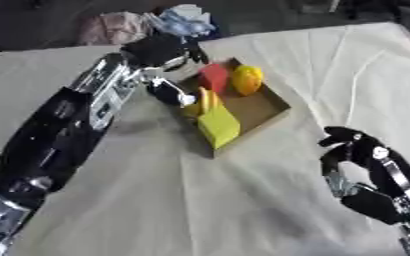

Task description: Pick up objects on the table and place them in the box.

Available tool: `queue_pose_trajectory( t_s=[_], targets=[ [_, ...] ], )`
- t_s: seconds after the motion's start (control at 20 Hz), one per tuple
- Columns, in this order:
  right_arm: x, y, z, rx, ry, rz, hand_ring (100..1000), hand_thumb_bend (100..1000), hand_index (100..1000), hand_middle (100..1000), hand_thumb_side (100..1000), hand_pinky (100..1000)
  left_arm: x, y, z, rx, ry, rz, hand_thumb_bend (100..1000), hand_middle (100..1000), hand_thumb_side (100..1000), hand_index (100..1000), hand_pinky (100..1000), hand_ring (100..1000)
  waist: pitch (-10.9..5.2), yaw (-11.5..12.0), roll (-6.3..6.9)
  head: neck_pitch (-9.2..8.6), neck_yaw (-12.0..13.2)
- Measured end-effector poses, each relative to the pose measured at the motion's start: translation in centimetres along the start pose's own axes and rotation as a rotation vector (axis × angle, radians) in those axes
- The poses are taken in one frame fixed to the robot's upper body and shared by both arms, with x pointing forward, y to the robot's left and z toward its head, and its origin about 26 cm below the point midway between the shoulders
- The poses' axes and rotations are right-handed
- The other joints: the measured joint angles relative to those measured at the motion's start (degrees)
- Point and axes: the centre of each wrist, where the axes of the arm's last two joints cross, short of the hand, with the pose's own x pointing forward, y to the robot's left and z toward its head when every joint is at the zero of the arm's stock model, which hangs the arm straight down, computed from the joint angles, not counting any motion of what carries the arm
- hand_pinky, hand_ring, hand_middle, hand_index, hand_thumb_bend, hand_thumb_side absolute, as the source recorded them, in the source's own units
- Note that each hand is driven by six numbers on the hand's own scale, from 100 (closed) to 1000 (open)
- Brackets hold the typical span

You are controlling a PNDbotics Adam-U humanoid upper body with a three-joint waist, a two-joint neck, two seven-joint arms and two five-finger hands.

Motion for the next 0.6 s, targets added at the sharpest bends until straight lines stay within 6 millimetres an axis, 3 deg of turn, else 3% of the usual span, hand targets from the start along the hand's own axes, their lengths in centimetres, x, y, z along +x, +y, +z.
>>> queue_pose_trajectory(
  t_s=[0.15, 0.3, 0.6],
  targets=[
    [-0.2, -0.3, 0.2, -0.023, 0.012, 0.006, 603, 100, 856, 670, 340, 616, 0.7, 1.8, 3.6, 0.142, 0.013, 0.12, 140, 646, 337, 823, 730, 615, -0.02, 1.77, 0.0, 0.02, -0.76],
    [-0.3, -0.6, 0.4, -0.058, 0.022, 0.011, 599, 100, 856, 666, 357, 614, 1.5, 2.1, 6.7, 0.261, 0.042, 0.247, 100, 643, 411, 833, 727, 615, -0.33, 3.53, 0.0, 0.32, -1.28],
    [-0.5, -1.2, 0.6, -0.127, 0.034, 0.023, 596, 100, 857, 662, 385, 611, 1.7, -2.4, 11.0, 0.422, 0.225, 0.533, 100, 623, 530, 842, 710, 597, -0.38, 5.99, 0.0, 1.43, -2.2]
  ],
)
